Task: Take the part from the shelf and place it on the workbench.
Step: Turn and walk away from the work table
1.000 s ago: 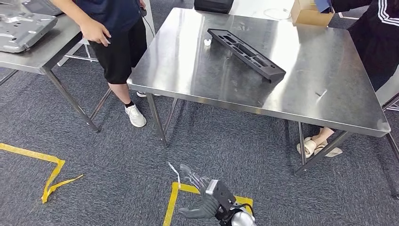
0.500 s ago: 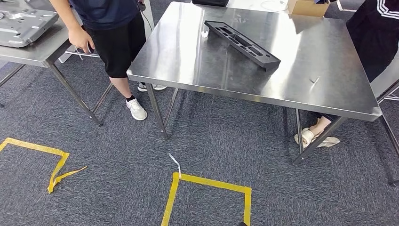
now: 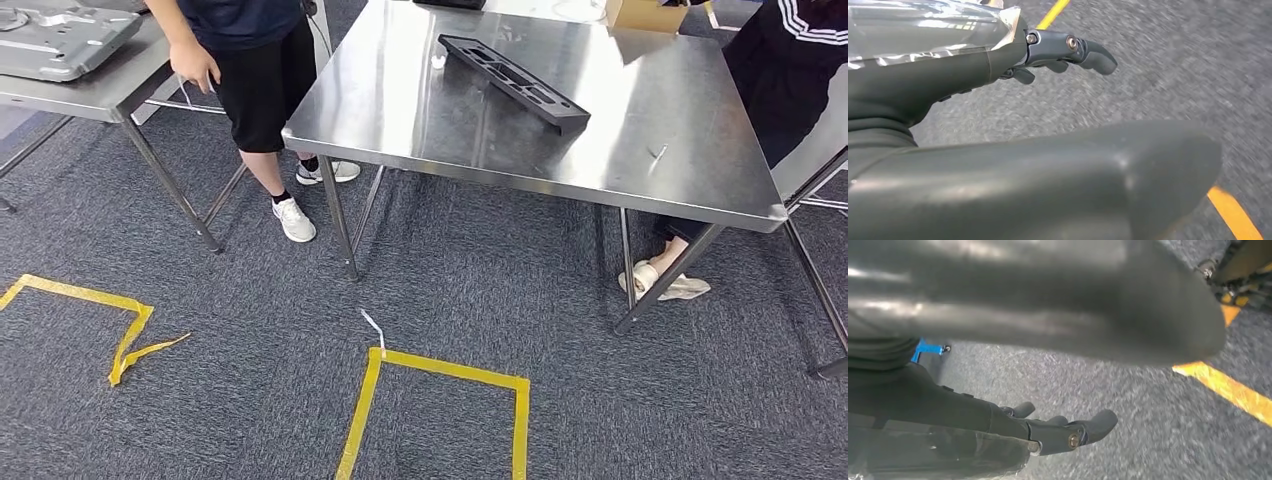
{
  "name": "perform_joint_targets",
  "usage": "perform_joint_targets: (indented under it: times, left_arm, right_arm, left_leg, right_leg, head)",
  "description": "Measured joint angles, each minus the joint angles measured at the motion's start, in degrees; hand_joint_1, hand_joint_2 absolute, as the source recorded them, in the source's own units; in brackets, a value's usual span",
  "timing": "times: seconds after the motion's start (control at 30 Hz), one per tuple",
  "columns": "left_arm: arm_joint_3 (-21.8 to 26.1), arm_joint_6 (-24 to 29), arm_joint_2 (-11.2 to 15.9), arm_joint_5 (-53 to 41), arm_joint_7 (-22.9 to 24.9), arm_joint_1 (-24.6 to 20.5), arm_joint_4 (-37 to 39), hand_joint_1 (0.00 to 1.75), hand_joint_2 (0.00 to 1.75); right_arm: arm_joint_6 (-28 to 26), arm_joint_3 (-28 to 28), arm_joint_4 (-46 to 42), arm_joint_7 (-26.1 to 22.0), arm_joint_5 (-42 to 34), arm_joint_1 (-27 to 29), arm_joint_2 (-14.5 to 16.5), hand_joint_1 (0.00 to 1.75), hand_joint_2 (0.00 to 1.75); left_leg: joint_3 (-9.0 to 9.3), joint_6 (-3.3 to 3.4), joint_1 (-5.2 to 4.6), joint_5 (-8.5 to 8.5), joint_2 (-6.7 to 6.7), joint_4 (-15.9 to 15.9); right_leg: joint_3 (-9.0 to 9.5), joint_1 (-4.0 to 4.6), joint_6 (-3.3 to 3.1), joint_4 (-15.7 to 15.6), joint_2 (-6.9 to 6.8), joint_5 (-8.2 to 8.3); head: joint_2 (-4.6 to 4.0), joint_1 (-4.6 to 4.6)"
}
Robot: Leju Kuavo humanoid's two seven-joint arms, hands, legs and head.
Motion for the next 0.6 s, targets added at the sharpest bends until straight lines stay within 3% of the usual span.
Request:
perform_joint_targets:
  times: [0.07,0.13,0.17,0.2,0.23,0.3,0.33,0.4,0.43,0.5,0.53,0.6]
  left_arm:
    - [0.00,0.04,-0.03,0.03,0.02,0.01,-0.01,0.00,0.00]
    - [0.00,0.04,-0.04,0.04,0.02,0.00,-0.01,0.00,0.00]
    - [0.00,0.03,-0.05,0.04,0.02,0.01,0.00,0.00,0.00]
    - [0.00,0.03,-0.06,0.04,-0.01,0.01,0.00,0.00,0.00]
    - [0.00,0.03,-0.06,-0.02,-0.11,0.01,0.00,0.00,0.00]
    - [-0.02,0.10,-0.07,-0.22,-0.56,0.00,0.00,0.00,0.00]
    - [-0.04,0.14,-0.08,-0.32,-0.85,-0.05,0.00,0.00,0.00]
    - [-0.09,0.22,-0.14,-0.39,-1.30,-0.19,0.00,0.00,0.00]
    - [-0.10,0.23,-0.17,-0.39,-1.44,-0.26,0.00,0.00,0.00]
    - [-0.11,0.22,-0.22,-0.38,-1.56,-0.25,0.00,0.00,0.00]
    - [-0.11,0.22,-0.24,-0.37,-1.56,-0.21,0.00,0.00,0.00]
    - [-0.11,0.24,-0.26,-0.36,-1.56,-0.12,0.00,0.00,0.00]
  right_arm:
    - [-0.04,-0.16,0.18,-0.01,-0.04,0.29,0.10,0.00,0.00]
    - [-0.05,-0.22,0.26,-0.01,-0.05,0.43,0.21,0.00,0.00]
    - [-0.05,-0.26,0.30,-0.02,-0.05,0.46,0.21,0.00,0.00]
    - [-0.09,-0.32,0.32,-0.03,-0.03,0.47,0.20,0.00,0.00]
    - [-0.22,-0.38,0.32,-0.05,0.07,0.49,0.21,0.00,0.44]
    - [-0.73,-0.46,0.33,-0.14,0.62,0.49,0.29,0.00,1.31]
    - [-1.08,-0.47,0.33,-0.20,1.05,0.50,0.37,0.00,1.75]
    - [-1.68,-0.46,0.35,-0.31,1.90,0.60,0.57,0.00,1.75]
    - [-1.86,-0.45,0.37,-0.34,2.20,0.67,0.70,0.00,1.75]
    - [-2.03,-0.45,0.42,-0.36,2.49,0.76,1.05,0.00,1.75]
    - [-2.07,-0.44,0.44,-0.36,2.58,0.76,1.21,0.00,1.75]
    - [-2.12,-0.43,0.47,-0.39,2.75,0.74,1.38,0.00,1.75]
  left_leg:
    - [-1.61,1.03,0.07,1.51,0.34,-0.22]
    - [-3.43,1.35,-0.09,2.99,0.53,-0.17]
    - [-4.47,1.30,-0.14,3.80,0.65,-0.13]
    - [-5.57,1.20,-0.16,4.61,0.77,-0.08]
    - [-6.63,1.05,-0.13,5.41,0.87,0.01]
    - [-8.62,0.50,-0.03,6.86,0.63,0.34]
    - [-9.43,0.11,-0.06,7.48,0.40,0.59]
    - [-10.32,-0.61,-0.20,8.70,-0.10,0.83]
    - [-10.46,-0.91,-0.25,9.26,-0.33,0.79]
    - [-10.74,-1.49,-0.08,9.34,-0.70,1.16]
    - [-11.12,-1.81,0.06,7.93,-0.71,2.33]
    - [-12.59,-2.46,0.36,2.53,-0.45,7.84]
  right_leg:
    - [-1.52,-0.12,-0.41,3.70,0.13,-3.91]
    - [-3.18,-0.21,-0.85,10.81,0.18,-9.24]
    - [-3.47,-0.23,-0.56,14.13,0.19,-10.54]
    - [-3.06,-0.28,0.05,16.13,0.18,-10.49]
    - [-1.77,-0.35,0.85,16.26,0.18,-9.32]
    - [3.55,-0.57,1.91,10.78,0.64,-6.82]
    - [7.33,-0.57,1.75,5.72,1.30,-7.09]
    - [12.44,-0.34,0.62,-2.20,2.29,-9.28]
    - [13.44,-0.12,0.06,-4.05,2.28,-10.12]
    - [13.08,-0.35,-0.92,-4.17,1.34,-9.80]
    - [12.84,-0.51,-1.55,-4.11,0.83,-9.42]
    - [12.21,-0.64,-2.59,-4.11,-0.29,-8.64]
  head:
    - [0.00,0.25]
    - [0.00,0.57]
    - [0.00,0.57]
    - [0.00,0.58]
    - [0.00,0.57]
    - [0.00,0.57]
    - [0.00,0.56]
    - [0.00,0.48]
    - [0.00,0.42]
    - [0.00,0.34]
    - [0.00,0.21]
    - [0.00,-0.03]
